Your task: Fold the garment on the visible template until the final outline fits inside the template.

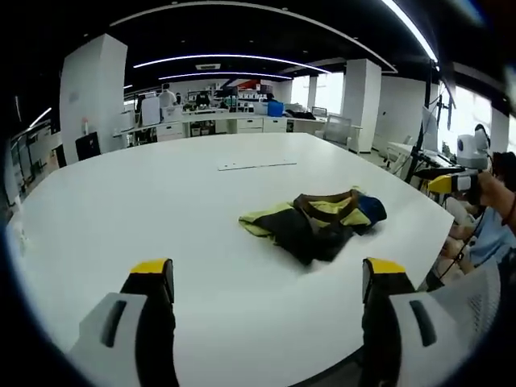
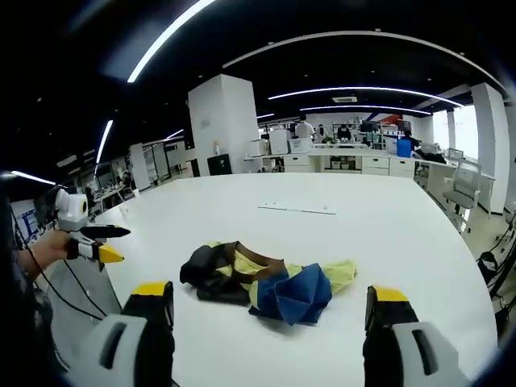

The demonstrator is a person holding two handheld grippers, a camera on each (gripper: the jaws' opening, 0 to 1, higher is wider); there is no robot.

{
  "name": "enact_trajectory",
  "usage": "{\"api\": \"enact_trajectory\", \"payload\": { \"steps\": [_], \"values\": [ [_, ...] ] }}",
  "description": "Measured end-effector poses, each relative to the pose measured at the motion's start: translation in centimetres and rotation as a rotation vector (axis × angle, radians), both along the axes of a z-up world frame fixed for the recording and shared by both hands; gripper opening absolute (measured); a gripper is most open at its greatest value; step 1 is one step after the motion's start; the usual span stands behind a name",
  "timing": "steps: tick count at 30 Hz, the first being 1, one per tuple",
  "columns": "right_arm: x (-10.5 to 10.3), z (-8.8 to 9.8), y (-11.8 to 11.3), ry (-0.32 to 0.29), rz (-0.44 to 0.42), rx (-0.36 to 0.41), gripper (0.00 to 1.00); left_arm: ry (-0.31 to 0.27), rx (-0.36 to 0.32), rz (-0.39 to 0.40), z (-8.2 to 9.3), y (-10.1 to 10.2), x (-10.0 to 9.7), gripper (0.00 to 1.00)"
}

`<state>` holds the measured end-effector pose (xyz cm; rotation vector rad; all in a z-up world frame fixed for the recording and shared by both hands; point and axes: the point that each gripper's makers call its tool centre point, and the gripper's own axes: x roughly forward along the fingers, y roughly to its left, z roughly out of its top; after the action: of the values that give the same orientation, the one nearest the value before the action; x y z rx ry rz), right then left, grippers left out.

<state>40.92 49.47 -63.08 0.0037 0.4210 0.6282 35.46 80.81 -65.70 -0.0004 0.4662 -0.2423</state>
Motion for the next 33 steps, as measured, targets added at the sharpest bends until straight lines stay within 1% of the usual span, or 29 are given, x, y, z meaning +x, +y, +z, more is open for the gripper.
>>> {"api": "enact_trajectory", "payload": {
  "steps": [7, 12, 15, 21, 24, 26, 30, 33],
  "values": [
    [0.1, -0.1, -0.6, 0.0, -0.009, 0.005, 1.0, -0.003, 0.006, -0.003, 0.1, -0.1, 0.1, 0.94],
    [0.2, -0.9, -1.0, 0.014, -0.008, 0.007, 0.98, 0.003, 0.011, -0.008, -0.1, -0.1, 0.3, 0.91],
    [0.2, -1.0, -1.2, 0.01, -0.006, -0.003, 0.97, 0.0, 0.011, -0.007, 0.0, -0.2, 0.4, 0.9],
    [0.6, -1.3, -1.6, 0.015, -0.004, 0.009, 0.95, -0.003, 0.018, -0.012, 0.1, -0.3, 0.7, 0.87],
    [0.9, -1.6, -1.6, 0.02, 0.001, 0.01, 0.94, -0.001, 0.01, -0.012, -0.1, -0.4, 0.8, 0.84],
    [0.9, -1.5, -1.4, 0.018, 0.002, 0.017, 0.93, 0.004, -0.005, -0.011, -0.3, -0.6, 0.8, 0.82],
    [1.0, -1.3, -1.4, 0.018, 0.013, 0.022, 0.91, 0.007, -0.018, -0.006, -0.2, -0.8, 0.9, 0.82],
    [1.1, -1.4, -1.4, 0.021, 0.028, 0.016, 0.89, 0.013, -0.016, -0.015, -0.2, -1.1, 0.9, 0.8]
  ]
}}
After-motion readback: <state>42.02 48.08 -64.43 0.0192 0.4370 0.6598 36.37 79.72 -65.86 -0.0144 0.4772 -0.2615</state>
